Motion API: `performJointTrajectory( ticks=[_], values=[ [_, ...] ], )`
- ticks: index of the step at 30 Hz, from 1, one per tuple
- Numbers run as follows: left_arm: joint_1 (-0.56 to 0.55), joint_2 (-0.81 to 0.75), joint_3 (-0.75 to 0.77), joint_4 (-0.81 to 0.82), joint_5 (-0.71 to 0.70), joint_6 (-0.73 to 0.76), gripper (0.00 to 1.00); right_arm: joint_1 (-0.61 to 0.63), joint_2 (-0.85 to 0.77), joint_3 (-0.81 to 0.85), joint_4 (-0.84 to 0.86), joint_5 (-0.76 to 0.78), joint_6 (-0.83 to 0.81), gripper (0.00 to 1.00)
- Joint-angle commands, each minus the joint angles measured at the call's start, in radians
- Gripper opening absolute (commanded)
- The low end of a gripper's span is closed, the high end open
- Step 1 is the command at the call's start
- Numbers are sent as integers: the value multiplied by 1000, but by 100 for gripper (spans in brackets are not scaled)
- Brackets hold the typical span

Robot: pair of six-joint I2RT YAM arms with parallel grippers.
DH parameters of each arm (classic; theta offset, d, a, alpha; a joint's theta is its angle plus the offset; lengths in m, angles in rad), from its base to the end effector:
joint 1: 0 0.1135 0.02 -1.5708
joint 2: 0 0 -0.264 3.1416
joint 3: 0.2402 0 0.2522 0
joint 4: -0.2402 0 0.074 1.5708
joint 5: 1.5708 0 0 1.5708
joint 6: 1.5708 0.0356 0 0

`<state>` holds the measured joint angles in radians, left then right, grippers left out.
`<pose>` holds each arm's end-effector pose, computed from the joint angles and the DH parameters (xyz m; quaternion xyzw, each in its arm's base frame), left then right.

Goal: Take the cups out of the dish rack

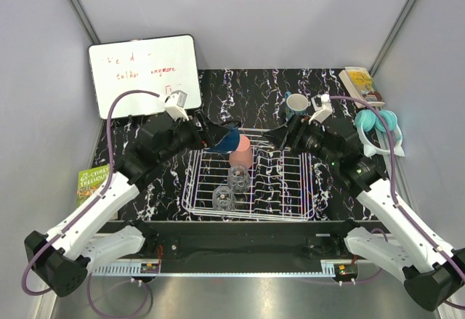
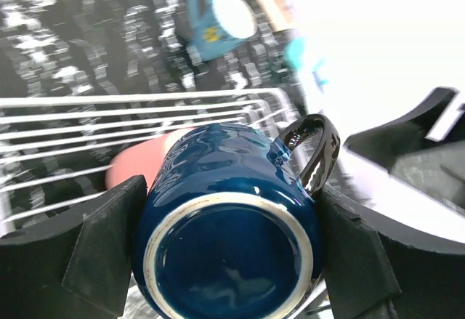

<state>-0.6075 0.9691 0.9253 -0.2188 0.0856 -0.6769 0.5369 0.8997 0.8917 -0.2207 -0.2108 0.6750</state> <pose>0.1819 -0.1302 0.3519 -0.0015 0.7933 -0.3913 0.4664 0.1743 0.1124 0.3536 -0.0115 0.7815 0.4199 0.4613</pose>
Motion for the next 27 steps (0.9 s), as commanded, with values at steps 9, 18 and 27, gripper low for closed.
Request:
performJointTrajectory(
  ticks=[9, 18, 27],
  values=[
    [84, 121, -62, 669, 367, -272, 0, 6, -59, -111, 379, -329, 153, 79],
    [86, 209, -66, 858, 483, -388, 0, 6, -24, -119, 442, -360, 161, 78],
    [86, 221, -92, 932, 529, -440, 0, 6, 56, -97, 514, -372, 153, 77]
  ],
)
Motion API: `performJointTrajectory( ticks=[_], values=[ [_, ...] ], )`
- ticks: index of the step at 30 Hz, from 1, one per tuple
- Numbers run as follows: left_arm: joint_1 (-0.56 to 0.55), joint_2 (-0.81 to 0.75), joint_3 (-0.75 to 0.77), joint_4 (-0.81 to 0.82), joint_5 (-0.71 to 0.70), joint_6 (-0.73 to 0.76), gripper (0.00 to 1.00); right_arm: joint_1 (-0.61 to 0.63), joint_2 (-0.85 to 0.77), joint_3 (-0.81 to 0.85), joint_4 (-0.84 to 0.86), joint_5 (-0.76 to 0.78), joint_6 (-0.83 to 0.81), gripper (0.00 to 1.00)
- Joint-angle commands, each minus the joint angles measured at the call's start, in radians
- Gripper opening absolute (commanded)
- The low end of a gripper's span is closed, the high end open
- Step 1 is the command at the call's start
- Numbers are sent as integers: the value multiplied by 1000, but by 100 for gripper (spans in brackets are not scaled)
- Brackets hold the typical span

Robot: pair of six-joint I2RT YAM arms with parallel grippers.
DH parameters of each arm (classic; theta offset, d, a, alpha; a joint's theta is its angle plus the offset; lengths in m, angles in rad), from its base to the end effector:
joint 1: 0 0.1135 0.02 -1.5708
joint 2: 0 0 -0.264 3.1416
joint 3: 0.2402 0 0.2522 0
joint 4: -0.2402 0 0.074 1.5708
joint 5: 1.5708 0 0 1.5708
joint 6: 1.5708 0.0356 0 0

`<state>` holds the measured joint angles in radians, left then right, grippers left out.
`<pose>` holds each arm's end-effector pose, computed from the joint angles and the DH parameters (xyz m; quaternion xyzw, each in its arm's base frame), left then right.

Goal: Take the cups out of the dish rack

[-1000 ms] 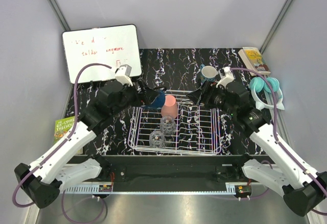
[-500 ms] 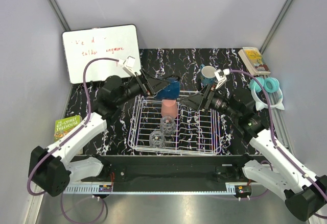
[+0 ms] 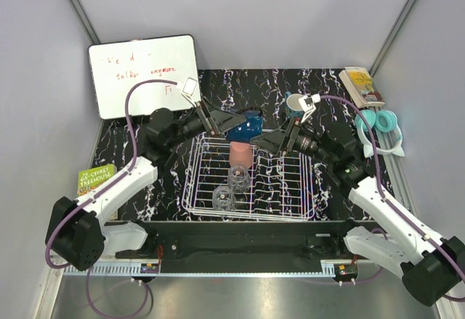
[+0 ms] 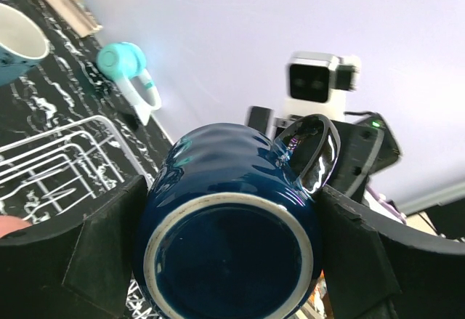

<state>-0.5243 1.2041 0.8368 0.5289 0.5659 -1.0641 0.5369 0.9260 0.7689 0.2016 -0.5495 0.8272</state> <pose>0.2313 -0.1558 0.3447 0.0392 0.6562 -0.6486 0.3837 0.1769 0.1269 0.3501 -0.0978 0.6866 0.5840 0.4217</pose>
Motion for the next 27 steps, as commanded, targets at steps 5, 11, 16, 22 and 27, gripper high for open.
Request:
performJointTrajectory(
  ticks=[5, 11, 16, 22, 27],
  values=[
    [3, -2, -33, 238, 63, -89, 0, 5, 92, 32, 189, -52, 30, 74],
    [1, 14, -62, 272, 68, -108, 0, 21, 157, 55, 268, -69, 52, 66],
    [-8, 38, -61, 296, 74, -116, 0, 61, 209, 63, 309, -90, 69, 53],
    [-11, 67, -47, 310, 80, -120, 0, 106, 254, 69, 326, -112, 90, 38],
    [-11, 64, -44, 295, 86, -108, 0, 112, 240, 66, 292, -96, 78, 4]
  ],
)
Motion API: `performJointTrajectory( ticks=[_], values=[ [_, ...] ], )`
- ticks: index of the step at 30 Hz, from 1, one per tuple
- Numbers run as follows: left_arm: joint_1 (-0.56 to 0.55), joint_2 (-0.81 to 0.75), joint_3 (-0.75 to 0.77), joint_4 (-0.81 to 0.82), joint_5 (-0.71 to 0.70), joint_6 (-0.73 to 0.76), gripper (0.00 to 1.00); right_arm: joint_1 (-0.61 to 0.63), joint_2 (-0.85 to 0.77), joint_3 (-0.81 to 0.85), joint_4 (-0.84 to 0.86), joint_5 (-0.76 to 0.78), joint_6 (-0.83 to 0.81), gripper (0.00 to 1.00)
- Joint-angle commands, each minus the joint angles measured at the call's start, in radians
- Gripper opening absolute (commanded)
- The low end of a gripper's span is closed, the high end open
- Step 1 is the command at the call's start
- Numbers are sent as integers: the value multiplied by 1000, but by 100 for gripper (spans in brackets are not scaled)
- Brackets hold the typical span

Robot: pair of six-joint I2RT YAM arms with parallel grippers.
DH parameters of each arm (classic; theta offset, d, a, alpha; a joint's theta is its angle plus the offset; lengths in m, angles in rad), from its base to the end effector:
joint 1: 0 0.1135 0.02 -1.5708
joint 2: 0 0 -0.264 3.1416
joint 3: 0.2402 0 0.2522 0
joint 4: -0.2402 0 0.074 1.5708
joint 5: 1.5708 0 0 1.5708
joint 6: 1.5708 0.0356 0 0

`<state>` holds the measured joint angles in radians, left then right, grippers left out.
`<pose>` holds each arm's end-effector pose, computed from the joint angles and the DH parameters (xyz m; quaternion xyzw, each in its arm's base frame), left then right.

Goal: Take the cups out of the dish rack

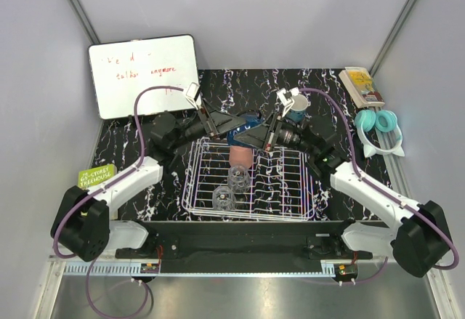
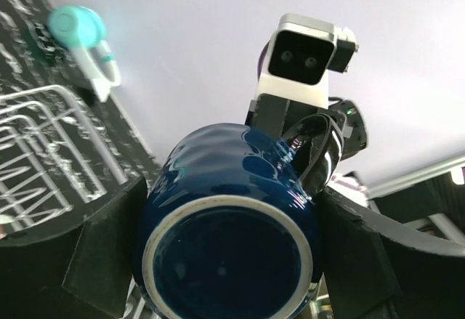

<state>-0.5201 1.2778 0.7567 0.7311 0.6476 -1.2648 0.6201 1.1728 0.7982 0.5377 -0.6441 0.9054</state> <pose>0.2377 -0.1609 0.3177 0.0134 0.6455 -0.6994 0.3066 0.2063 0.1736 0.3397 -0.1516 0.6420 0.6477 0.3813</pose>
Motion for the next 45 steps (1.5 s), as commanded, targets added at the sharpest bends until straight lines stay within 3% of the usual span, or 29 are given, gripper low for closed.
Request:
performJointTrajectory(
  ticks=[1, 3, 6, 8, 10, 11, 19, 24, 31, 39, 43, 45],
  values=[
    [-15, -15, 38, 73, 6, 105, 0, 29, -15, 38, -71, 4, -6, 1],
    [-14, -23, 43, 50, 4, 120, 0, 27, -44, 36, -103, 23, -33, 0],
    [-15, -40, 55, -13, 3, 159, 17, 29, -97, 32, -179, 64, -68, 0],
    [-11, -55, 65, -62, -3, 186, 63, 29, -143, 35, -254, 108, -103, 0],
    [-8, -78, 85, -151, -28, 231, 91, 27, -177, 39, -335, 142, -129, 0],
    [-6, -84, 95, -188, -40, 249, 97, 29, -211, 50, -363, 176, -155, 0],
    [3, -144, 161, -441, -153, 369, 99, 29, -266, 96, -531, 276, -250, 0],
    [5, -227, 174, -620, -305, 442, 99, 27, -211, 240, -747, 486, -332, 0],
    [5, -354, 168, -821, -543, 513, 99, 26, 175, 716, -1028, 825, -492, 0],
    [3, -451, 158, -1012, -678, 564, 99, -17, 620, 1134, -1215, 952, -527, 0],
    [3, -459, 135, -1124, -752, 558, 99, -62, 906, 1442, -1361, 1027, -522, 0],
    [3, -480, 112, -1157, -784, 555, 99, -86, 977, 1524, -1410, 1005, -511, 0]
  ],
)
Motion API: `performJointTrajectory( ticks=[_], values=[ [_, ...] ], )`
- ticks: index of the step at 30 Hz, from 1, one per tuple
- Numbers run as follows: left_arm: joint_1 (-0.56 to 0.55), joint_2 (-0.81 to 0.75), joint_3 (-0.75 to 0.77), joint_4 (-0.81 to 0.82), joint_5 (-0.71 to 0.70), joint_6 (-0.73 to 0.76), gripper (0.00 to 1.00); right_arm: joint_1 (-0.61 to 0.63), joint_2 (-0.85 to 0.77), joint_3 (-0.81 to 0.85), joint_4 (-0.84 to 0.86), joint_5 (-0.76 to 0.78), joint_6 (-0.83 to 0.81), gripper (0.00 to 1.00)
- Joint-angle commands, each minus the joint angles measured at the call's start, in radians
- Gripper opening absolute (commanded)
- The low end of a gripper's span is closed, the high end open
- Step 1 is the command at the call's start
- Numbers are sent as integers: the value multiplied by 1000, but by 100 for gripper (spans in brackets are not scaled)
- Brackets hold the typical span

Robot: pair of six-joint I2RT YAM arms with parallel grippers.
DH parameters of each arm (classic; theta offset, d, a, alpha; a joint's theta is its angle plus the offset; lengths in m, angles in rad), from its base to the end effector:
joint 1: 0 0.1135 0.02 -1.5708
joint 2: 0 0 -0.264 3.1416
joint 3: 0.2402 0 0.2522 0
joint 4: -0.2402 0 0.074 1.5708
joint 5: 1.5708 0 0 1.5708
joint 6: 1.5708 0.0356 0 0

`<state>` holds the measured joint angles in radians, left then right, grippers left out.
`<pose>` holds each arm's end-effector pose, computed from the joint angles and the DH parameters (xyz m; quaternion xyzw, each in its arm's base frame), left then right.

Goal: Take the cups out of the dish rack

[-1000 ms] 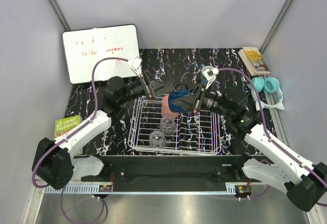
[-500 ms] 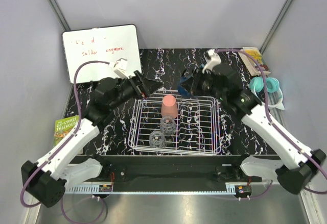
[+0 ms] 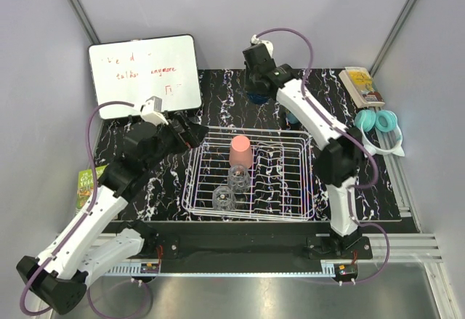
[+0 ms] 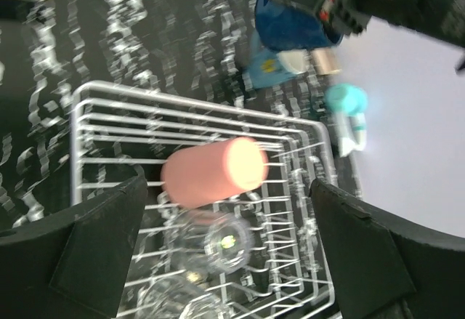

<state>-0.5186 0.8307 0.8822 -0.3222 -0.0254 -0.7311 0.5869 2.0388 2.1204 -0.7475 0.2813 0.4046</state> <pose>0.1647 -0.0930 0.3517 -0.0921 0.7907 -0.3458 0.4967 0.3914 0.2484 0.3620 -0.0200 0.8924 0.0950 0.4407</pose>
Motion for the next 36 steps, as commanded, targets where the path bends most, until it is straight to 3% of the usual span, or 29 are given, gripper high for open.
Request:
performJointTrajectory(
  ticks=[1, 8, 17, 36],
  values=[
    [2, -47, -22, -106, -111, 22, 99, -67, 174, 279, -142, 69, 5, 0],
    [2, -84, -60, -123, -128, 33, 99, -117, 337, 455, -211, 30, 37, 0],
    [2, -7, -52, -124, -105, 24, 99, -119, 408, 424, -219, -7, 45, 0],
    [2, 1, -72, -121, -96, 18, 99, -122, 500, 389, -207, -56, 37, 0]
  ],
)
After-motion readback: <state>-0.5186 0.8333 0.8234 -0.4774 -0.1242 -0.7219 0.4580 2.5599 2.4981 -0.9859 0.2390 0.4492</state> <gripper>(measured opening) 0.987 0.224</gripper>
